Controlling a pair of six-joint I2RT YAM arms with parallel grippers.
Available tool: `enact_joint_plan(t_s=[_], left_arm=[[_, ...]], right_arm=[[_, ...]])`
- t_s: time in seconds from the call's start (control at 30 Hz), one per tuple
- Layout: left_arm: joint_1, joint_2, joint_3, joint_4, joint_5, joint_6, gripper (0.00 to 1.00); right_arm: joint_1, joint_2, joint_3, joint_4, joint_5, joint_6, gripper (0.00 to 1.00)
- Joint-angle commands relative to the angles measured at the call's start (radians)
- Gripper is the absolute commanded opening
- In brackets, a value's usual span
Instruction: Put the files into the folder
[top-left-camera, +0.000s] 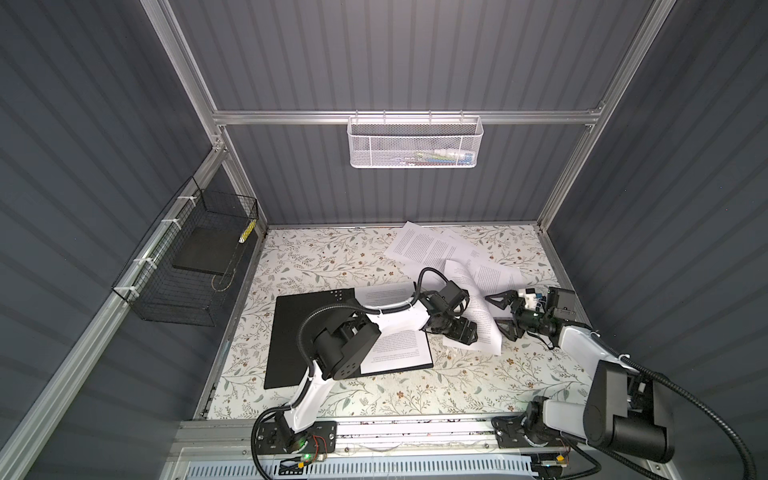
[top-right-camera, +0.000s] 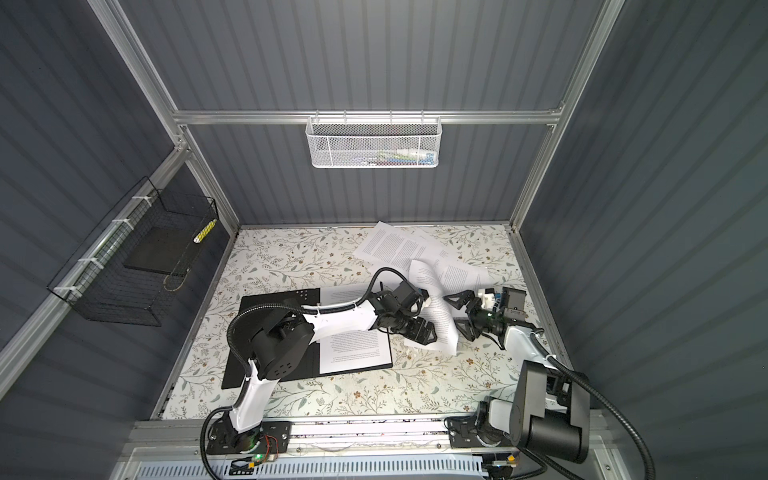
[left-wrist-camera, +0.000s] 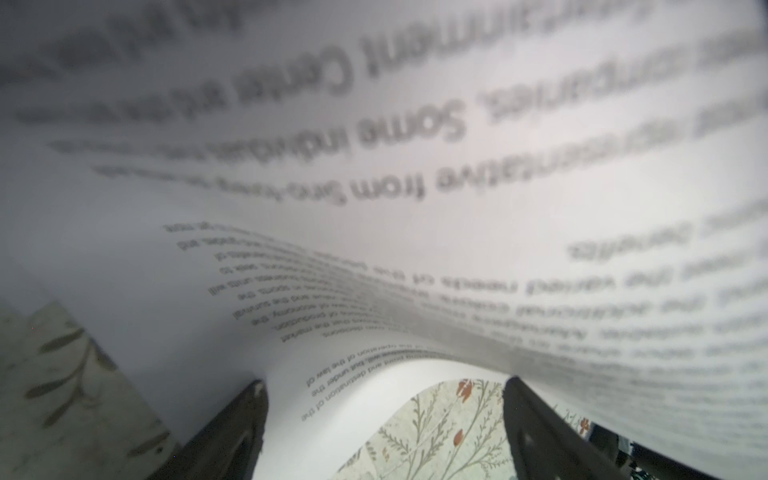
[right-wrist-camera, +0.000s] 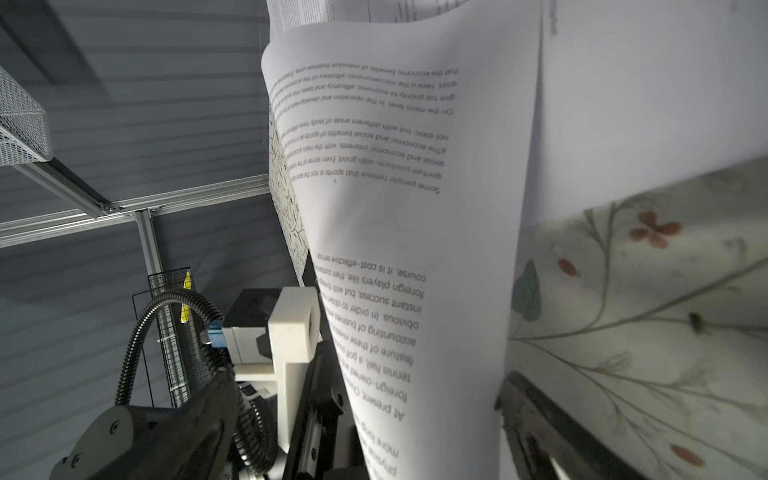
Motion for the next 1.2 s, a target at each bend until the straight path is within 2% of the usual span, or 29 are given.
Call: enact_joint_plan(t_s=[0.0, 0.13, 0.3, 0.53, 0.63, 0.77, 0.97, 1.07, 1.17], left_arm=[[0.006, 0.117, -0.042, -0.124, -0.021, -0.011, 0.9], [0.007, 0.119, -0.046, -0.124, -0.016, -0.013, 0.9], [0.007, 0.114, -0.057, -0.122, -0.023, -0.013, 0.9], [0.008, 0.119, -0.052, -0.121, -0.022, -0.017, 0.9], [0.007, 0.122, -0.052, -0.12, -0.019, -0.015, 0.9], [0.009, 0.125, -0.053, -0.121, -0.02, -0.011, 0.9], [0.007, 0.116, -0.068, -0.108, -0.019, -0.019, 0.9], [0.007, 0.113, -0.075, -0.106, -0.015, -0.017, 0.9], [0.009, 0.109, -0.084, -0.106, -0.017, -0.016, 0.9]], right_arm=[[-0.005, -0.042, 0.013, -0.066, 0.024, -0.044, 0.99], [-0.004, -0.04, 0.031, -0.076, 0.023, -0.066, 0.99], [-0.004, -0.028, 0.021, -0.049, -0.009, -0.035, 0.99], [-0.005, -0.169, -0.054, -0.155, 0.114, -0.024, 0.99], [-0.005, -0.193, -0.072, -0.16, 0.118, -0.019, 0.99], [-0.004, -0.174, -0.057, -0.173, 0.108, -0.033, 0.99], [-0.005, -0.159, -0.004, -0.183, 0.164, -0.086, 0.99], [-0.004, -0.09, 0.05, -0.206, 0.216, -0.152, 0.99], [-0.007, -0.002, 0.09, -0.191, 0.205, -0.184, 0.99]])
